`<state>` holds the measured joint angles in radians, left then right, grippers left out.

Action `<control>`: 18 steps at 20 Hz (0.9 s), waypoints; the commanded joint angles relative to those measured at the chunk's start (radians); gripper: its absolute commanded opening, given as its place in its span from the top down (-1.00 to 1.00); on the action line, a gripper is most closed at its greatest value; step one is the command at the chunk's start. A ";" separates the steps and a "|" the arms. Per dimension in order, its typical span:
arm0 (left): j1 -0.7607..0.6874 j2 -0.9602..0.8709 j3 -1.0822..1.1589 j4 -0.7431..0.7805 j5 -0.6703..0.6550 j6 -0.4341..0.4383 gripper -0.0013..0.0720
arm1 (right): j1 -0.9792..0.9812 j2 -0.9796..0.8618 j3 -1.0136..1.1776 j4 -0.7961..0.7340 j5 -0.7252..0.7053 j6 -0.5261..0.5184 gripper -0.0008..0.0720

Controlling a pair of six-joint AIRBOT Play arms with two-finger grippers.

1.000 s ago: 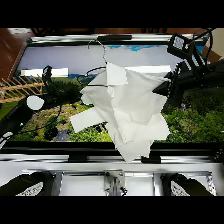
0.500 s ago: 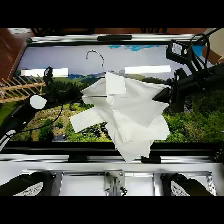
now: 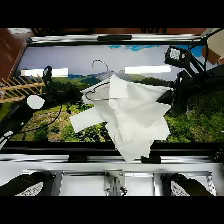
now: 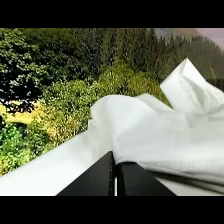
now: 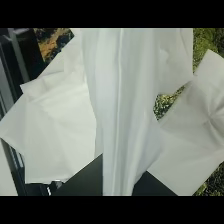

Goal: Fold the shirts.

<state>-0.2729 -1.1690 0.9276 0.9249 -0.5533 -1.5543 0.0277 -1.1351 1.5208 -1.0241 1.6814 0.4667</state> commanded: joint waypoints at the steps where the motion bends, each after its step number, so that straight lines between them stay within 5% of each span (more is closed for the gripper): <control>1: 0.001 0.020 0.000 0.032 -0.113 0.077 0.85 | 0.000 0.000 0.001 0.007 -0.034 0.000 0.82; 9: 0.041 0.060 0.020 0.076 -0.196 0.077 0.85 | 0.000 0.013 0.001 -0.064 -0.032 -0.016 0.82; 16: 0.048 0.119 0.094 -0.064 -0.257 0.126 0.85 | 0.001 0.012 0.001 -0.070 -0.048 -0.040 0.82; 18: 0.036 0.141 0.132 -0.169 -0.259 0.210 0.85 | 0.002 0.012 0.001 0.012 -0.035 -0.042 0.82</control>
<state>-0.2279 -1.0531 1.0218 0.8768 -0.7948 -1.4204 0.0277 -1.1233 1.5211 -1.0855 1.6329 0.4339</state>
